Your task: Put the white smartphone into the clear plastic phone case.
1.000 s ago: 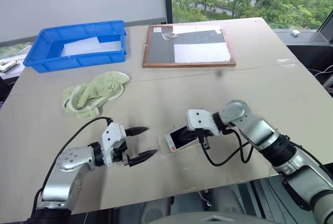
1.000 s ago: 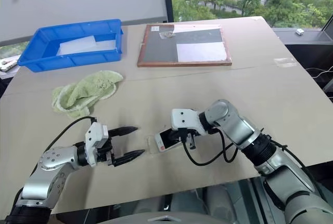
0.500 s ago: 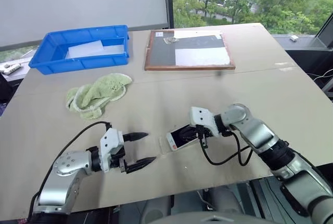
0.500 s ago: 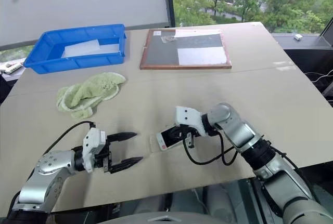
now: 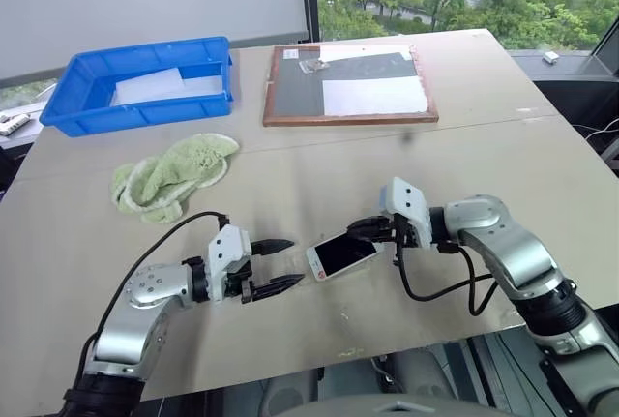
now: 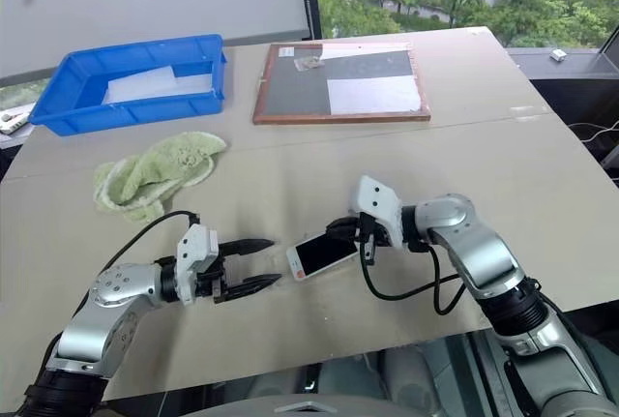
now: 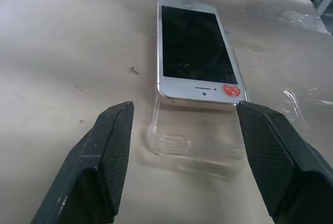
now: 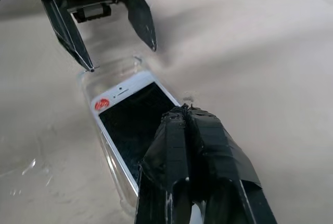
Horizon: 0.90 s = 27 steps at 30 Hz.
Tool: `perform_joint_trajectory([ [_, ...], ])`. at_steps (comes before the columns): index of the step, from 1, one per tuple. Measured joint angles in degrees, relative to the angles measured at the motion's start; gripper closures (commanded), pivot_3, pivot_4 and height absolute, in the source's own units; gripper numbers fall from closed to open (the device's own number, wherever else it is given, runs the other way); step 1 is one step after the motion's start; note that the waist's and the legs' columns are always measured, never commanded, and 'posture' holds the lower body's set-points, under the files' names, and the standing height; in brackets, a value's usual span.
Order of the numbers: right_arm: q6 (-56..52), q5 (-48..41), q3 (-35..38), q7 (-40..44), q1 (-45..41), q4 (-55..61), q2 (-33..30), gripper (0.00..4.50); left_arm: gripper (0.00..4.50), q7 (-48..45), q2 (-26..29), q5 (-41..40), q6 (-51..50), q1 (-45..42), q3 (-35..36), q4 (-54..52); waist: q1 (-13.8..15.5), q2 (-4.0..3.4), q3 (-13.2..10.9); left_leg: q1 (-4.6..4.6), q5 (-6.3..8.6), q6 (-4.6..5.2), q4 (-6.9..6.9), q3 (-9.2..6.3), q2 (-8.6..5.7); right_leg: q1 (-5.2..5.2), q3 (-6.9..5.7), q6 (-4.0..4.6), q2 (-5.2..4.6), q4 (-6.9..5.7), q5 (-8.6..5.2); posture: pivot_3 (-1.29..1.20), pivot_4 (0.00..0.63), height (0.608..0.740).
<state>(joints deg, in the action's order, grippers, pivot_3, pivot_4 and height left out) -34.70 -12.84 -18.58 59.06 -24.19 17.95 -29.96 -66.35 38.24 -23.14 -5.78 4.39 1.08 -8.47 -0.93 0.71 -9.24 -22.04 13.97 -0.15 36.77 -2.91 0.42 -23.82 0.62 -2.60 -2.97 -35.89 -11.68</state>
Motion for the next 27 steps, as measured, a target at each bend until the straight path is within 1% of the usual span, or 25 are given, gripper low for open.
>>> perform_joint_trajectory([
  [2,-0.3,-0.5,0.8,0.2,1.4,1.5,-2.5,2.77,1.28,-0.8,0.2,0.5,0.5,0.0,-0.3,0.5,0.2,0.06,-0.1,-0.04,0.0,0.0,0.0,0.0,-0.01,-0.01,-0.01,0.0,-0.02,0.03,0.0,0.0,0.15,0.74],
  [5,-0.5,-1.4,1.2,1.6,4.3,4.4,-6.9,2.77,1.28,-1.6,0.3,1.0,1.6,0.1,-1.2,1.2,0.2,0.1,-0.2,-0.08,0.0,0.0,0.0,-0.01,-0.02,-0.03,-0.01,-0.01,-0.04,0.05,-0.01,0.0,0.15,0.74],
  [6,-0.8,-2.2,1.0,3.1,5.7,6.0,-9.3,2.77,1.28,-1.7,0.3,1.0,1.7,0.1,-1.2,1.2,0.2,0.11,-0.3,-0.09,0.0,0.0,0.0,-0.02,-0.02,-0.04,-0.02,-0.02,-0.04,0.06,-0.02,0.0,0.15,0.74],
  [9,-1.5,-3.2,-0.8,5.4,6.7,6.7,-10.9,2.77,1.28,-2.0,0.8,1.1,1.6,0.2,-1.2,1.2,-0.2,0.16,-0.3,-0.04,0.01,0.01,0.0,0.03,0.04,-0.04,0.0,-0.03,0.0,0.05,-0.02,0.0,0.15,0.74],
  [11,-1.4,-3.1,-2.5,5.7,6.6,6.7,-10.9,3.29,1.28,-2.0,1.0,1.3,1.6,0.1,-1.2,1.1,-0.1,0.16,-0.3,-0.03,0.01,0.01,0.0,0.02,0.06,-0.04,-0.02,-0.04,0.01,0.05,-0.02,0.0,0.15,0.74],
  [14,-1.2,-2.8,-5.2,5.7,5.3,5.5,-9.3,4.44,1.28,-0.8,1.0,2.4,1.2,0.1,-1.6,0.6,0.0,0.2,-0.4,-0.04,0.01,0.01,0.01,0.02,0.06,-0.04,-0.02,-0.04,0.02,0.05,-0.02,0.0,0.15,0.74],
  [17,-1.3,-2.3,-7.3,5.5,4.0,3.9,-7.7,4.44,1.28,0.1,0.9,2.6,0.8,0.1,-1.6,0.2,0.1,0.28,-0.4,-0.05,0.01,0.01,0.01,0.01,0.06,-0.04,-0.03,-0.04,0.02,0.05,-0.02,0.0,0.15,0.74],
  [19,-1.2,-1.7,-8.2,5.3,3.8,2.1,-6.9,4.44,1.28,0.4,0.8,1.3,-0.3,0.2,-1.2,-0.1,0.1,0.31,-0.4,-0.06,0.01,0.01,0.01,0.01,0.05,-0.04,-0.03,-0.03,0.01,0.05,-0.02,0.0,0.15,0.74],
  [22,-0.7,-0.8,-8.5,4.5,3.4,-0.2,-5.7,4.44,1.28,-0.3,1.5,-0.6,-1.3,1.3,0.4,-0.1,0.1,0.34,-0.5,-0.06,0.01,0.01,0.01,0.0,0.04,-0.05,-0.03,-0.03,0.01,0.05,-0.02,0.0,0.15,0.74],
  [24,0.2,-0.2,-8.5,4.1,3.2,-1.2,-5.3,4.44,1.28,-0.9,2.7,-0.7,-1.3,1.7,1.0,-0.1,0.1,0.33,-0.5,-0.05,0.01,0.0,0.01,0.0,0.05,-0.05,-0.03,-0.03,0.01,0.05,-0.02,0.0,0.15,0.74],
  [27,1.4,0.5,-8.5,4.0,2.9,-2.7,-4.2,4.44,1.28,-0.5,3.0,-0.6,-1.6,1.9,1.2,-0.1,0.1,0.34,-0.5,-0.03,0.01,0.01,0.01,0.01,0.06,-0.04,-0.02,-0.03,0.02,0.04,-0.02,0.0,0.15,0.74],
])
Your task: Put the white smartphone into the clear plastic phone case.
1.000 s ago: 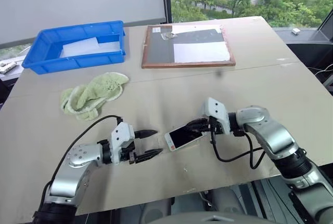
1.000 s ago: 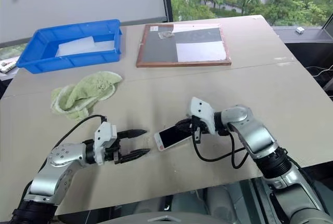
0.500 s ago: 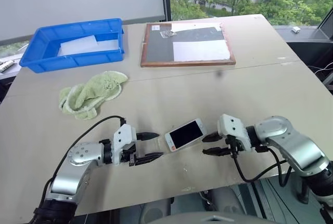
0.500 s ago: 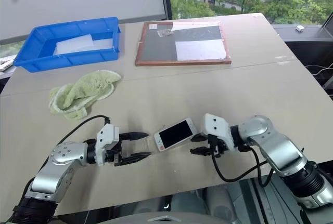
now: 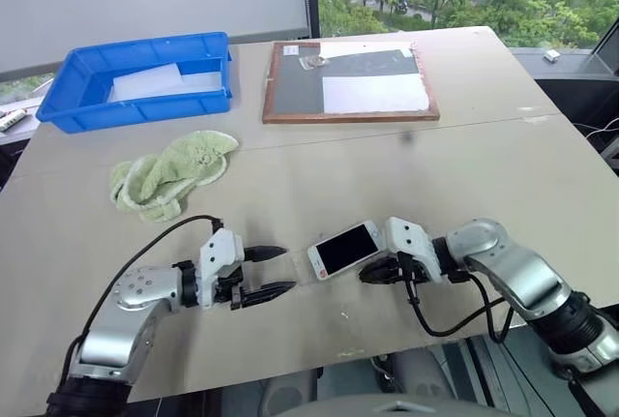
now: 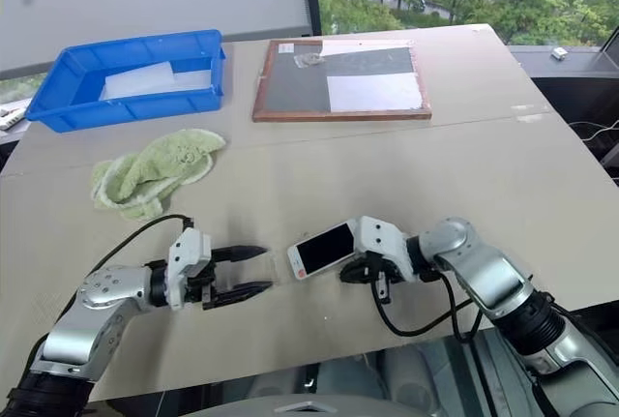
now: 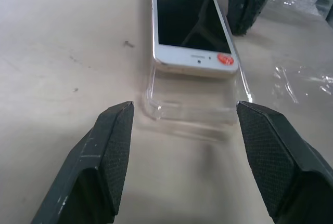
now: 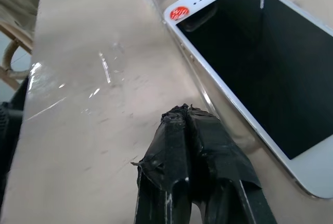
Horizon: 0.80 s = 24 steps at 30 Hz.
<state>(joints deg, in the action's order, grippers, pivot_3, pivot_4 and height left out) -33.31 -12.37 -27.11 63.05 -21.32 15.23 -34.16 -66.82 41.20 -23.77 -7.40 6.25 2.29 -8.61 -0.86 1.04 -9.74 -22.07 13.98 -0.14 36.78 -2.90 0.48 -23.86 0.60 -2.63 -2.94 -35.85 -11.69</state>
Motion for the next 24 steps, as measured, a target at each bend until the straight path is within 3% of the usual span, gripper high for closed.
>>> perform_joint_trajectory([
  [10,2.3,1.1,0.2,-1.0,0.0,-3.0,3.4,4.44,1.28,6.8,-3.4,5.6,-1.7,-6.1,-3.6,1.9,-0.2,0.04,0.0,0.23,0.0,0.0,0.01,-0.01,0.11,0.15,0.03,0.0,0.17,-0.1,0.02,0.0,0.15,0.74],
  [16,5.6,2.0,0.3,-2.9,-0.3,-6.3,6.1,4.44,1.28,9.1,-5.6,6.9,1.7,-11.6,-4.0,8.7,-0.3,0.05,0.1,0.34,-0.01,0.01,0.07,-0.01,0.16,0.18,0.06,0.01,0.25,-0.27,0.02,0.0,0.15,0.74],
  [19,6.1,2.1,0.3,-2.9,-0.5,-6.9,6.4,4.44,1.28,7.1,-5.5,4.3,1.5,-11.3,-2.7,10.0,-0.7,0.04,0.1,0.35,-0.01,0.01,0.15,-0.01,0.16,0.15,0.1,0.02,0.25,-0.43,0.02,0.0,0.15,0.74],
  [24,6.1,2.0,0.2,-2.3,-1.0,-7.1,6.1,4.44,1.28,-2.5,0.4,-0.7,1.0,-5.6,0.6,10.0,-1.3,0.01,0.0,0.29,-0.01,0.0,0.16,0.01,0.14,0.09,0.12,0.03,0.2,-0.42,0.01,0.0,0.15,0.74],
])
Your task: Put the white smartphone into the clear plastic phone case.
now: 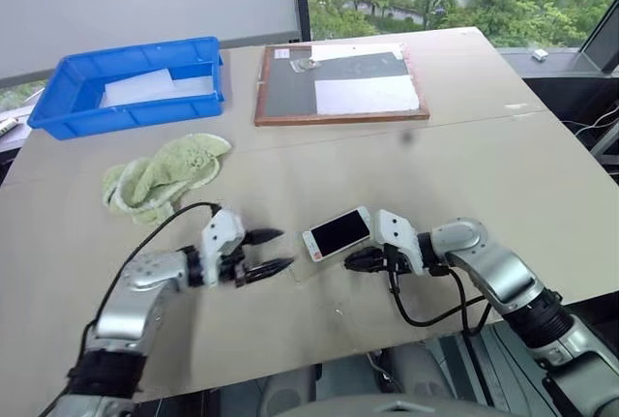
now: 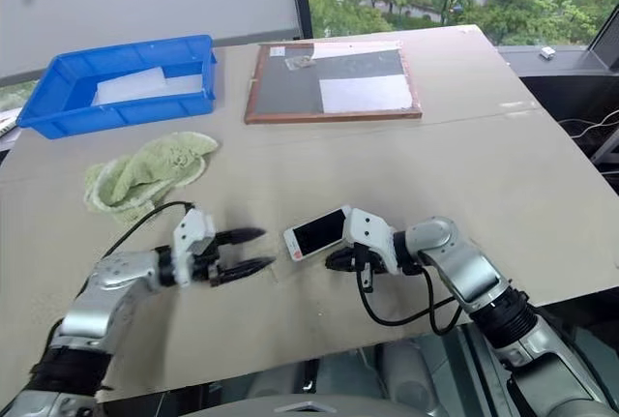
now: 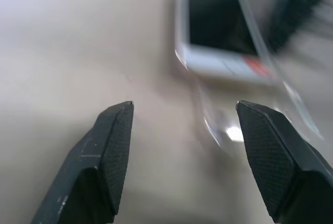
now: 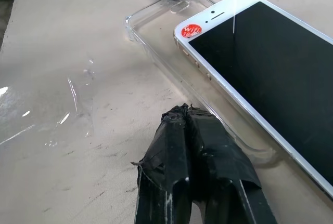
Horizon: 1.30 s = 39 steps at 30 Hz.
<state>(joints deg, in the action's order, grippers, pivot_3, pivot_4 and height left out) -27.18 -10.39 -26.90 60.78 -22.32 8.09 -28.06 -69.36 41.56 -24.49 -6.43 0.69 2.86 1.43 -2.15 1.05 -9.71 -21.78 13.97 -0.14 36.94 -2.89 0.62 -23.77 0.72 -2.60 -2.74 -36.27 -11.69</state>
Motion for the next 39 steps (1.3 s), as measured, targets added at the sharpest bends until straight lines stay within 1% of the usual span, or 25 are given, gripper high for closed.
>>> perform_joint_trajectory([
  [2,0.0,-0.1,0.2,0.3,0.0,-0.1,-0.3,4.44,1.28,-1.9,1.2,0.3,2.0,0.7,0.7,1.4,0.2,0.0,0.0,0.0,0.0,0.0,0.0,0.01,-0.04,0.01,0.0,0.0,-0.06,0.01,0.0,0.0,0.15,0.74],
  [5,0.0,-0.1,0.3,0.2,-0.1,-0.3,-0.3,4.44,1.28,-1.4,0.5,2.3,4.8,0.0,0.3,2.6,0.3,-0.01,0.0,0.02,0.0,0.0,0.02,0.01,-0.04,0.04,0.0,-0.01,-0.07,0.01,0.0,0.0,0.15,0.74],
  [11,0.0,0.7,0.8,-0.7,-1.3,-2.4,0.8,4.44,1.28,6.0,-6.4,6.8,6.7,-3.1,-1.4,3.8,1.9,-0.32,0.2,0.04,-0.01,0.01,0.31,-0.09,-0.04,0.08,-0.12,-0.02,-0.08,-0.28,0.0,0.0,0.15,0.74],
  [16,0.3,1.4,1.1,-2.7,-2.2,-4.4,2.6,4.44,1.28,9.6,-8.5,8.8,6.6,-6.6,-2.0,6.3,2.5,-0.33,0.2,0.04,-0.02,0.0,0.37,-0.14,-0.04,0.09,-0.14,-0.02,-0.06,-0.29,0.0,0.0,0.15,0.74],
  [24,2.6,3.4,2.0,-6.1,-5.2,-8.6,4.6,4.44,1.28,13.2,-8.5,9.3,3.7,-13.0,-1.6,11.1,1.8,-0.31,0.1,-0.1,-0.03,0.0,0.38,-0.15,-0.05,0.02,-0.13,0.0,-0.02,-0.43,0.0,0.0,0.15,0.74],
  [27,3.7,4.1,2.7,-7.7,-5.9,-10.3,5.5,4.44,1.28,14.6,-8.2,9.3,2.3,-14.1,-1.1,11.7,1.3,-0.26,0.1,-0.16,-0.02,-0.01,0.36,-0.11,-0.06,0.0,-0.11,-0.01,-0.02,-0.35,0.0,0.0,0.15,0.74],
  [30,3.6,3.7,2.7,-7.1,-5.7,-9.7,4.8,4.44,1.28,14.3,-7.3,8.3,0.4,-12.1,-0.7,8.7,1.1,-0.26,0.1,-0.2,-0.01,-0.01,0.26,-0.03,-0.07,-0.03,-0.02,-0.01,-0.05,-0.2,0.0,0.0,0.15,0.74],
  [32,2.7,2.6,3.7,-5.7,-4.2,-7.4,2.6,4.44,1.28,13.4,-6.1,6.8,-0.6,-8.7,0.3,5.5,1.1,-0.26,0.1,-0.21,-0.01,-0.02,0.16,0.0,-0.08,-0.03,0.0,-0.01,-0.08,-0.07,-0.01,0.0,0.15,0.74],
  [39,-1.0,-0.4,5.3,-4.3,0.3,-0.8,0.3,4.44,1.28,13.3,-5.6,2.9,-3.7,-1.6,3.1,-1.1,0.8,-0.26,0.1,-0.19,0.01,-0.01,-0.33,0.08,-0.06,-0.05,0.07,-0.02,-0.08,0.39,0.0,0.0,0.15,0.74],
])
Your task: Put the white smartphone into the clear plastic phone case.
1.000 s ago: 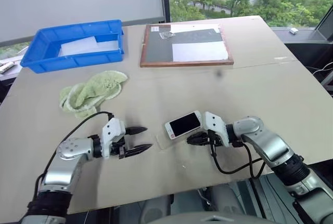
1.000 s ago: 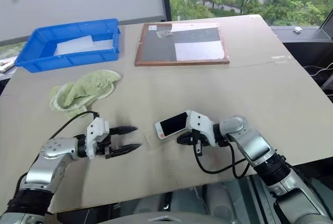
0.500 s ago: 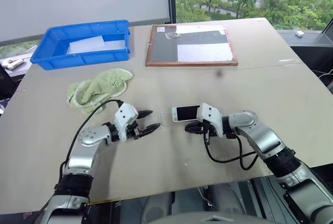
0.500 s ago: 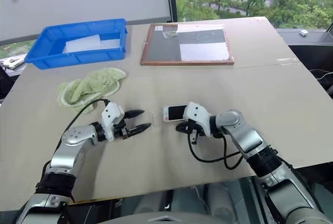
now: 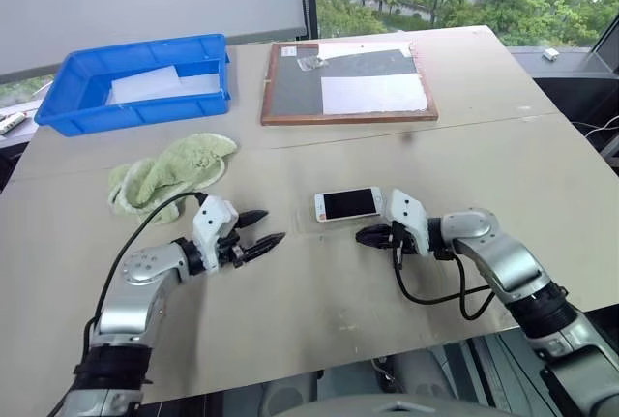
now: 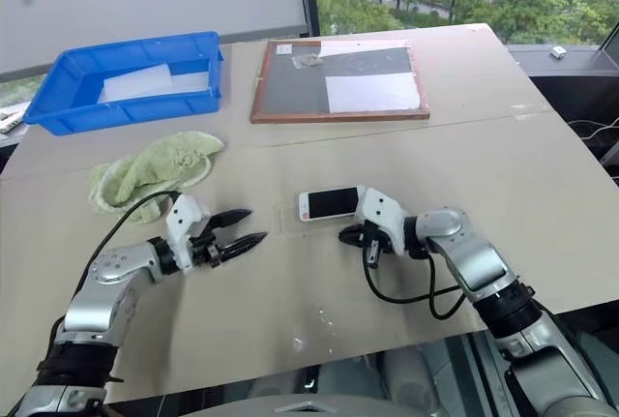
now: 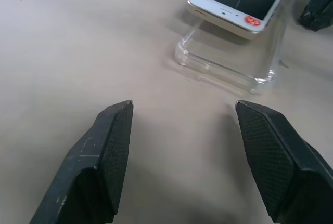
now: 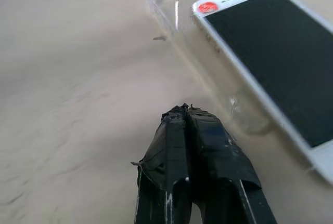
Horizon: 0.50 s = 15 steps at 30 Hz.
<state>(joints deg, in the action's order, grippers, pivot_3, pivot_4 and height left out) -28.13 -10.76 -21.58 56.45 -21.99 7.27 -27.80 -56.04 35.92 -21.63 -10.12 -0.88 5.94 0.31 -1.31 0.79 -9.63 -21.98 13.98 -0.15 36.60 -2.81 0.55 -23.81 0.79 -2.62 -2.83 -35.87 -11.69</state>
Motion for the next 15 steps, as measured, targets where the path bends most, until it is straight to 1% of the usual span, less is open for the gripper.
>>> perform_joint_trajectory([
  [1,-0.5,-0.6,0.3,0.2,0.4,0.9,-0.2,4.44,1.28,0.0,-0.1,-1.0,-0.7,0.7,0.4,-0.8,-0.1,0.0,0.0,-0.01,0.01,0.0,-0.03,0.02,0.0,-0.03,0.01,-0.05,0.0,0.01,0.01,0.0,0.15,0.74],
  [2,-0.8,-1.2,0.4,0.4,0.6,1.7,-0.3,4.02,1.28,0.0,-0.2,-1.7,-1.2,1.3,0.8,-1.5,-0.1,0.0,0.0,-0.01,0.01,-0.01,-0.05,0.02,-0.01,-0.03,0.01,-0.13,-0.01,0.02,0.04,0.0,0.15,0.74],
  [3,-1.1,-1.9,0.9,0.6,0.6,2.5,-0.4,3.9,1.28,-0.1,-0.4,-2.7,-1.9,1.8,0.9,-2.2,-0.1,0.0,0.0,-0.02,0.02,-0.01,-0.06,0.01,-0.02,-0.03,0.0,-0.15,-0.02,0.02,0.04,0.0,0.15,0.74],
  [5,-1.8,-3.8,3.3,0.4,0.2,4.6,-0.5,3.15,1.28,-0.8,-1.0,-5.9,-4.0,3.1,1.6,-3.9,0.0,0.11,-0.1,-0.03,0.02,-0.01,-0.05,-0.01,-0.02,-0.04,-0.02,-0.14,-0.02,0.03,0.01,0.0,0.15,0.74],
  [8,-1.7,-3.8,4.9,-0.3,-2.3,5.7,-2.1,1.67,1.28,-3.0,-0.2,-9.4,-5.6,4.2,3.2,-6.4,0.2,0.34,-0.3,-0.03,0.02,-0.01,-0.05,-0.03,0.0,-0.04,-0.06,0.0,-0.02,0.02,-0.08,0.0,0.15,0.74],
  [11,-1.0,-2.1,4.6,-0.3,-6.6,3.7,-2.7,0.19,1.28,-5.1,1.7,-10.7,-5.9,4.4,4.9,-8.2,0.2,0.35,-0.3,0.0,0.02,-0.01,-0.05,-0.01,0.0,-0.04,-0.07,0.01,-0.01,0.02,-0.09,0.0,0.15,0.74],
  [12,-0.4,-1.4,4.3,-0.2,-7.9,2.2,-2.7,0.01,1.28,-5.4,2.3,-10.7,-5.9,4.3,5.0,-8.4,0.2,0.35,-0.3,0.0,0.02,-0.01,-0.05,-0.01,0.0,-0.04,-0.07,0.01,-0.01,0.02,-0.09,0.0,0.15,0.74],
  [15,2.1,1.9,2.2,-0.5,-12.4,-4.5,-1.6,0.01,1.28,-5.8,2.8,-10.7,-5.8,4.2,5.3,-8.6,0.2,0.35,-0.3,-0.02,0.02,-0.01,-0.05,0.01,-0.01,-0.04,-0.05,0.02,-0.01,0.02,-0.07,0.0,0.15,0.74],
])
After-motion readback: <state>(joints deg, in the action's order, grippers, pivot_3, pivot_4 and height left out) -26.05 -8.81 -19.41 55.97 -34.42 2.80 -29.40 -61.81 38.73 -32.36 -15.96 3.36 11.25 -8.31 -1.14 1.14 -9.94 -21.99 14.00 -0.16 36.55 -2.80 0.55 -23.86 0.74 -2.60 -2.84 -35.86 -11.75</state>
